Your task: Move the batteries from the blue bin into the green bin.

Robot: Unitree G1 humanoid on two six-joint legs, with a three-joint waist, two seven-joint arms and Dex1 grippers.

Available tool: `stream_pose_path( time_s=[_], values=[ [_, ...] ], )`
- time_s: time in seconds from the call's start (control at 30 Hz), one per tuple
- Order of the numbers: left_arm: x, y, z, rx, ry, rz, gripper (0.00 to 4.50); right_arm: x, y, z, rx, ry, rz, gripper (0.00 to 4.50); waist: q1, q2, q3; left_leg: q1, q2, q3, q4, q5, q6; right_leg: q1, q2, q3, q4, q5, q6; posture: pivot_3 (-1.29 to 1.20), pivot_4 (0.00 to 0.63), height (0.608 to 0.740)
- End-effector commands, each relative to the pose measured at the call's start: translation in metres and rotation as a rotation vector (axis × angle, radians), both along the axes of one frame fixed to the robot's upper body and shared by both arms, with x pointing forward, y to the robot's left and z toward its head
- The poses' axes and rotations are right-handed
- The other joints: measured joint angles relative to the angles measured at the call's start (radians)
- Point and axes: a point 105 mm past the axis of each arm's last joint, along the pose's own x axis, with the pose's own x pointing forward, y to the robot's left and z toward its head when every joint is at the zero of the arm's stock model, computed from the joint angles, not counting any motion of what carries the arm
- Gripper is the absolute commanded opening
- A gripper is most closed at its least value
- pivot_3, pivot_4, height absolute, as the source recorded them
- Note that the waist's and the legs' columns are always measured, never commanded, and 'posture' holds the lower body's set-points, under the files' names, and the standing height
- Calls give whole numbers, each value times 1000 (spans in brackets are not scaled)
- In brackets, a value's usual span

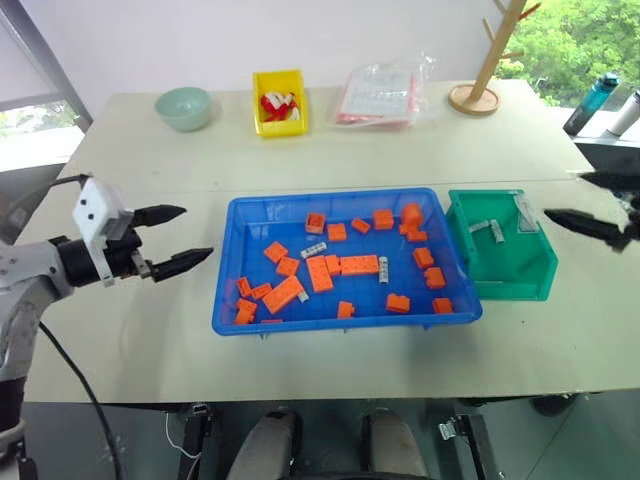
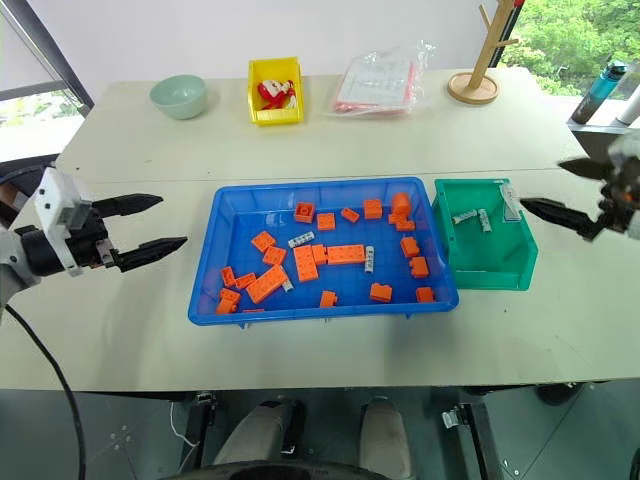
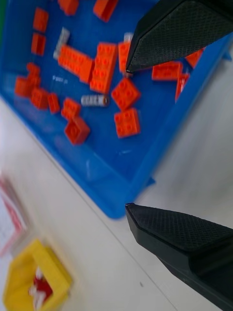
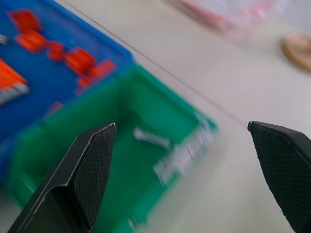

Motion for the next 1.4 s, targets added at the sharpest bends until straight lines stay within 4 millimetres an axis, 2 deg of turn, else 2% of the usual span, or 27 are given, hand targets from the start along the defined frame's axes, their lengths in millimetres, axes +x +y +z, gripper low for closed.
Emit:
stream_pose_path(
  time_s=[0.03,0.1,0.13,0.17,0.33,0.37,0.43,0.5,0.7,0.83,1.0,1.27,1.33,1.4],
  values=[
    [-10,-14,18,24,-20,-103,4500,2,62,21,-57,-19,268,4482,-5,0,0,0,0,0,0,0,0,0,0,0,0,0,0,0,150,719],
    [-14,-20,20,40,-1,-154,4500,7,104,23,-86,-20,447,4482,-11,0,0,0,0,-1,0,0,0,0,0,0,-1,0,0,0,150,719],
    [-15,-21,21,46,6,-170,4500,9,119,23,-98,-19,509,4482,-15,0,0,0,0,-1,0,0,0,0,0,0,-1,0,0,0,150,719],
    [-16,-22,19,61,17,-188,4500,11,143,19,-116,-18,598,4482,-16,0,0,0,0,-1,0,0,0,0,0,0,-1,0,0,0,150,719],
    [-28,-25,13,104,77,-253,4500,14,233,0,-138,21,902,4482,-22,-1,1,-2,0,-2,-1,0,0,-3,0,-1,2,0,0,0,150,719],
    [-31,-26,13,105,85,-262,4500,14,247,-6,-144,40,947,4482,-25,-1,1,-2,0,-2,-1,0,0,-3,0,-1,2,0,0,0,150,719],
    [-34,-28,13,108,88,-267,4500,15,262,-17,-176,58,1003,4482,-21,-1,1,-2,-1,-4,-1,0,0,-3,0,-1,3,0,0,0,150,719],
    [-38,-27,10,118,92,-258,4500,20,279,-37,-254,66,1049,4482,-19,-1,1,-3,-2,-6,0,0,0,-3,0,-1,3,0,0,0,150,719],
    [-52,-26,-8,161,122,-235,4500,22,306,-83,-405,79,1163,4482,-31,-1,0,-3,-2,-6,0,0,0,-4,1,-1,4,0,0,0,150,719],
    [-55,-29,-9,145,109,-211,4500,21,318,-103,-438,84,1200,4482,-43,-1,0,-3,-2,-7,-1,0,-1,-4,1,-1,4,0,0,0,150,719],
    [-58,-31,-7,135,98,-194,4500,21,329,-116,-432,109,1218,4482,-48,-1,1,-2,-1,-7,-1,1,-1,-5,2,-1,4,0,0,0,150,719],
    [-58,-32,-4,131,86,-176,4500,20,338,-134,-447,160,1229,4482,-46,-1,1,-2,-1,-8,-1,1,-1,-4,2,-1,4,0,0,0,150,719],
    [-57,-32,-3,131,83,-174,4500,20,340,-135,-429,165,1226,4096,-47,-1,1,-2,-1,-8,-1,0,-1,-5,2,-1,4,0,0,0,150,719],
    [-56,-32,-2,130,78,-172,4500,19,342,-132,-400,171,1227,3459,-47,-1,1,-2,-1,-8,-1,0,-2,-5,2,-1,4,0,0,0,150,719]
  ],
)
